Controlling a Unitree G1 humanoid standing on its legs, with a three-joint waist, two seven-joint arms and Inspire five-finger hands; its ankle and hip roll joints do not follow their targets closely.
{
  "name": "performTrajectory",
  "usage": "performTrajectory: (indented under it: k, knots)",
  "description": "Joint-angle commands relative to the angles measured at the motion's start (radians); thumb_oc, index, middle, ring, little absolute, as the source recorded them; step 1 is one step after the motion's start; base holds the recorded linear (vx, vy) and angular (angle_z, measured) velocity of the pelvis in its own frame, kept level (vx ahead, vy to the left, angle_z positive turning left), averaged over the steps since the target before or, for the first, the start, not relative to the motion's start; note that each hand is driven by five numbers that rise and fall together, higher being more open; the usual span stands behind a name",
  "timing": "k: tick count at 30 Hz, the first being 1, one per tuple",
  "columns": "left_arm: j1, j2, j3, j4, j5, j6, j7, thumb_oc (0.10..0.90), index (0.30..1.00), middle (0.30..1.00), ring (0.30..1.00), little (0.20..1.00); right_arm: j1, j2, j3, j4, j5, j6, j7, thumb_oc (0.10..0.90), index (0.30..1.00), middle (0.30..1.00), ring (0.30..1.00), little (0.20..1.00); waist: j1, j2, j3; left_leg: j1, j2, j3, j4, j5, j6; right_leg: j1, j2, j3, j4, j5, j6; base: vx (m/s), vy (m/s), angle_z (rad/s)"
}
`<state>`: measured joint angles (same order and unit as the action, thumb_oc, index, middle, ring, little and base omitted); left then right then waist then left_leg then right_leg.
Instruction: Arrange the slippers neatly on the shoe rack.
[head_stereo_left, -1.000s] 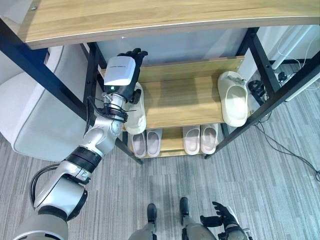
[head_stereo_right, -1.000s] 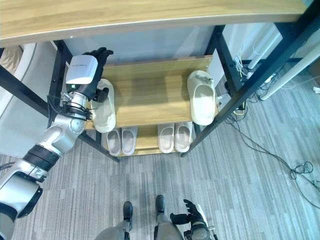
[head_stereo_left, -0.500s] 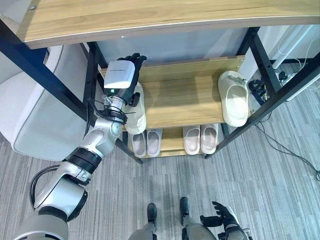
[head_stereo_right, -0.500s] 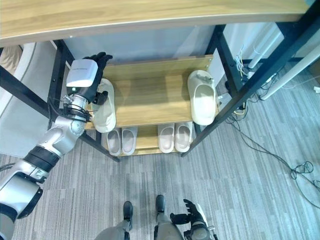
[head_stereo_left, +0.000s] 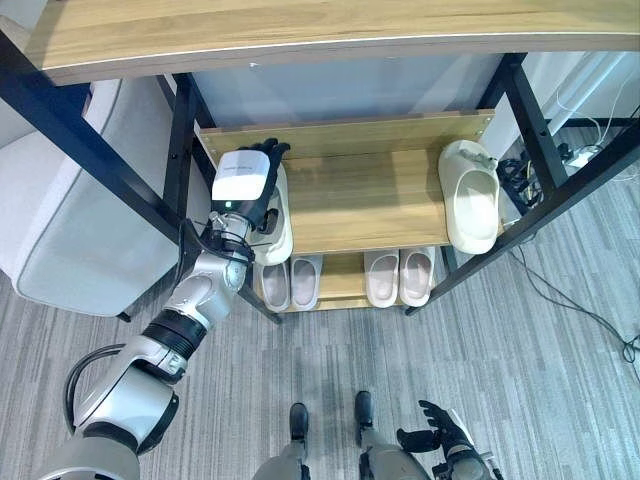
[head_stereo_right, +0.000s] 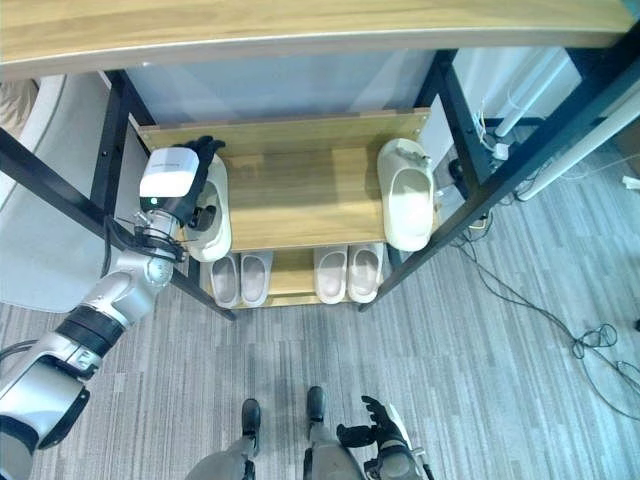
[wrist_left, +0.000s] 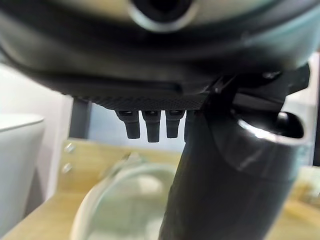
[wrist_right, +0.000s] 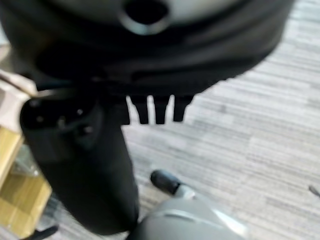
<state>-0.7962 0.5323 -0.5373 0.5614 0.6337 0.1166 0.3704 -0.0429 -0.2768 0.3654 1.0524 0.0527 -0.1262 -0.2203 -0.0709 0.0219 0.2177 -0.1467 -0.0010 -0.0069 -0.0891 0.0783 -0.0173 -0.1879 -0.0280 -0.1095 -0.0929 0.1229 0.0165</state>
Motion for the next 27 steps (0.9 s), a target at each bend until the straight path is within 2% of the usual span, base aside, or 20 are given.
performTrajectory:
  k: [1, 8, 16, 27]
  knots:
    - [-0.168, -0.007, 0.01, 0.077, 0.051, 0.01, 0.076, 0.4, 0.3, 0.3, 0.3, 0.3, 0.063, -0.001, 0.0, -0.006, -0.014, -0.01, -0.018, 0.8, 0.9, 0.9, 0.9, 0.9, 0.002, -0.008, -0.039, -0.053, -0.031, -0.014, 0.002, -0.055, -0.001, 0.036, -0.01, 0.008, 0.006, -0.148, 0.098, 0.0, 0.0, 0.0]
    - [-0.167, -0.043, 0.01, 0.116, 0.03, 0.008, 0.075, 0.4, 0.3, 0.3, 0.3, 0.3, 0.074, 0.0, 0.005, -0.023, -0.023, -0.01, -0.015, 0.8, 0.9, 0.9, 0.9, 0.9, -0.004, -0.01, -0.044, -0.047, -0.032, -0.007, 0.002, -0.061, 0.0, 0.039, -0.01, 0.013, 0.006, -0.151, 0.096, 0.01, -0.002, 0.0]
    - [-0.142, -0.085, 0.021, 0.07, -0.017, -0.027, 0.099, 0.4, 0.3, 0.3, 0.3, 0.3, 0.084, -0.002, 0.005, -0.024, -0.029, -0.008, -0.016, 0.8, 0.9, 0.9, 0.9, 0.9, -0.008, -0.002, -0.054, -0.028, -0.031, -0.001, 0.002, -0.069, 0.0, 0.053, -0.008, 0.018, 0.006, -0.157, 0.094, 0.0, 0.0, 0.0]
    - [-0.236, -0.132, -0.011, -0.019, -0.024, -0.067, 0.181, 0.4, 0.3, 0.3, 0.3, 0.3, 0.069, -0.022, 0.009, 0.002, -0.028, -0.02, -0.041, 0.8, 0.9, 0.9, 0.9, 0.9, -0.033, 0.027, -0.048, -0.035, -0.027, 0.014, 0.002, -0.065, -0.002, 0.037, -0.006, 0.034, 0.006, -0.153, 0.093, 0.0, -0.01, -0.06]
